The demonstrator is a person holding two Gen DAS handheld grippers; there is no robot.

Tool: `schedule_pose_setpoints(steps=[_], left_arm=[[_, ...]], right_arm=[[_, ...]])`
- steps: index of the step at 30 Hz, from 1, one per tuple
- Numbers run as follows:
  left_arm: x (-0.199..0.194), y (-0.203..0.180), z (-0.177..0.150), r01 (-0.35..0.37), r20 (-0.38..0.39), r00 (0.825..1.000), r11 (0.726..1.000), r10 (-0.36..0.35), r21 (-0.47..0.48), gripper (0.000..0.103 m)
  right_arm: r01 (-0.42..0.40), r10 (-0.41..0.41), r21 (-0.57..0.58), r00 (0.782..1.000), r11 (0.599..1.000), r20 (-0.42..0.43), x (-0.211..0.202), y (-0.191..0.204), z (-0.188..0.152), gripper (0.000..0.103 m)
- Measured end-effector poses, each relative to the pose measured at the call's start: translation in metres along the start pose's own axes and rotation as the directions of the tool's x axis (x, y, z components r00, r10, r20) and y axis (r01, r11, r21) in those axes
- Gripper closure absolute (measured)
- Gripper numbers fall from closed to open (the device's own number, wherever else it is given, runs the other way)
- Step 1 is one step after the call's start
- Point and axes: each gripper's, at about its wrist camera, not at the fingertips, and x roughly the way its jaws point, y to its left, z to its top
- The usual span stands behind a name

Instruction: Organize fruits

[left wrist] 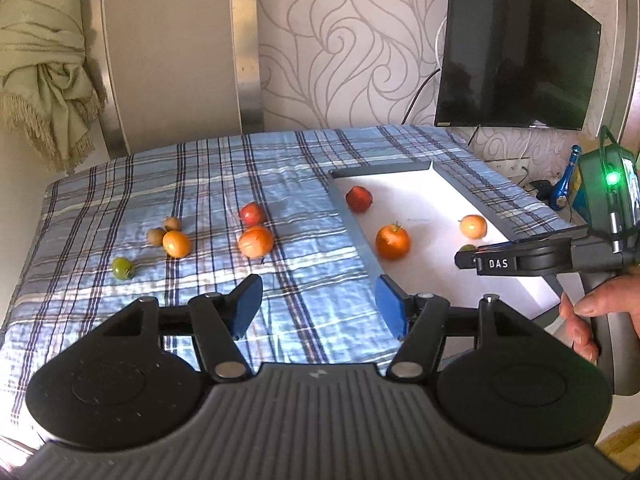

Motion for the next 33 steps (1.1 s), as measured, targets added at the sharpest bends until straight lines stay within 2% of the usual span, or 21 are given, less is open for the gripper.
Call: schedule_pose_setpoints(steps=[7,10,18,28,33], left_arm=[[0.002,0.013,0.005,0.022,0.006,1.0,0.999,-0.023,0.024,0.035],[0.004,0.019,0.009,0.033,0.006,0.999,0.999,-0.034,0.033,0.035],[0.008,0.04,0.014,0.057,0.011,0.998,0.998,-0.057,0.04,0.035],[0.013,0.066,0.018,0.077,0.013,0.997,0.996,-0.078,0.041,0.035],[0.015,0.075,0.017,0.091,0.016,0.996,0.995,-0.091,0.042,0.035]], right_arm=[[0.035,-0.035,0.048,0.999,0.998,-0.001,0.001,0.001,0.003,0.073],[0.051,-0.052,0.067,0.999,0.996,0.009,-0.002,0.002,0.003,0.064],[0.095,-0.099,0.103,0.995,0.99,0.033,-0.01,0.007,0.007,0.064],[0.107,-0.114,0.093,0.991,0.99,0.073,-0.022,0.032,0.02,0.064],[0.128,-0.135,0.11,0.989,0.986,0.062,-0.019,0.035,0.016,0.064]])
